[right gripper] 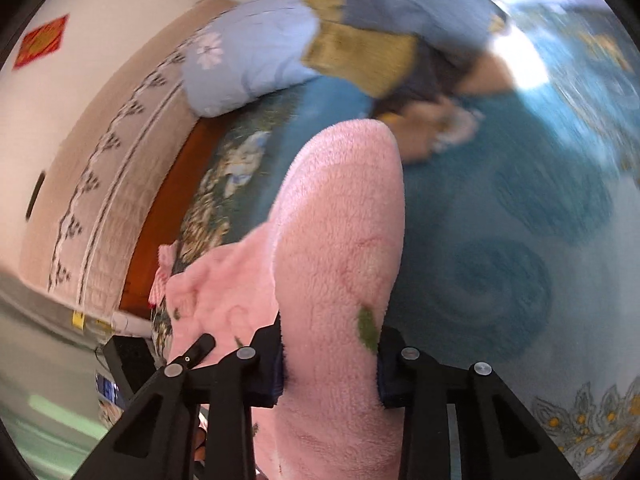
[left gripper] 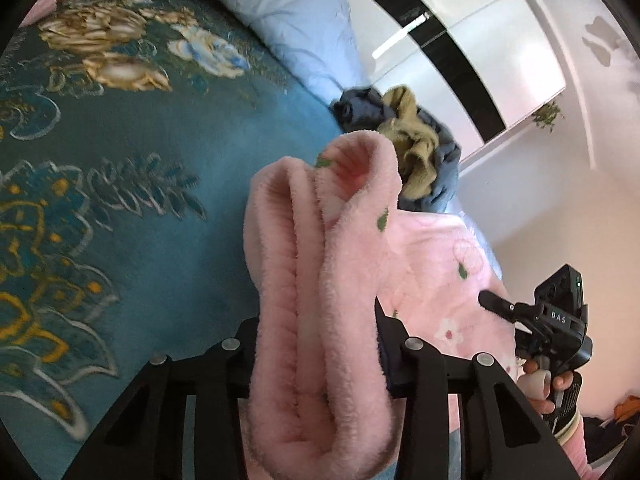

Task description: Fold clothes

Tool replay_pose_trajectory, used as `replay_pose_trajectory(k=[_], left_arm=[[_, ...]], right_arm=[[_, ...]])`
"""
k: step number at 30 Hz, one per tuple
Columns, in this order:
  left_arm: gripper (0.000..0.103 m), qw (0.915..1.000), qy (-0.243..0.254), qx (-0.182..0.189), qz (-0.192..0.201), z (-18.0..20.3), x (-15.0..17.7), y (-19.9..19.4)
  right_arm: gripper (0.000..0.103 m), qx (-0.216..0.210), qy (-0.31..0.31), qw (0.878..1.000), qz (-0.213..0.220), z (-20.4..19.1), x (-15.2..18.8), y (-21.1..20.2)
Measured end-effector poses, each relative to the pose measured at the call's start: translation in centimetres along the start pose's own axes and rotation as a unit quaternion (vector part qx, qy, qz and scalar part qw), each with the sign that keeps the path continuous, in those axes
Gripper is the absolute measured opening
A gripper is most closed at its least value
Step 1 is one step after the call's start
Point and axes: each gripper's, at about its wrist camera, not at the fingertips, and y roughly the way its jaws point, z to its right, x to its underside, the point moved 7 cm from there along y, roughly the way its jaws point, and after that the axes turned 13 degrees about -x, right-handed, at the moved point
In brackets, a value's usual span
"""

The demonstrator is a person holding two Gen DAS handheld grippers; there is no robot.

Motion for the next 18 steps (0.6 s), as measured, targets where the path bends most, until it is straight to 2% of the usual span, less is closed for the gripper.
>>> replay_pose_trajectory(k=[4, 8, 16, 18], left_arm=[[0.042, 0.9995, -0.006, 0.002, 0.031, -1.9, -2.2, -2.5], [0.042, 0.9979, -0.016, -0.015, 0.062, -4.6, -5.1, -4.6], [0.042, 0.9894, -0.047, -0.071, 0.118, -12.0, -11.5, -8.3], [0.042, 0.9862, -0.062, -0.086, 0.127, -13.9, -13.0, -8.5]], right_arm=[[0.035, -0.007, -0.043, 0.999, -0.013, -4.0, -1.5, 1.9], [0.035, -0.018, -0.077, 0.996, -0.036, -8.0, -3.2, 5.5], [0.035, -0.041, -0.146, 0.985, -0.087, -16.9, -7.1, 17.0], [0.035, -0.043, -0.153, 0.983, -0.096, -18.1, -7.9, 19.7]])
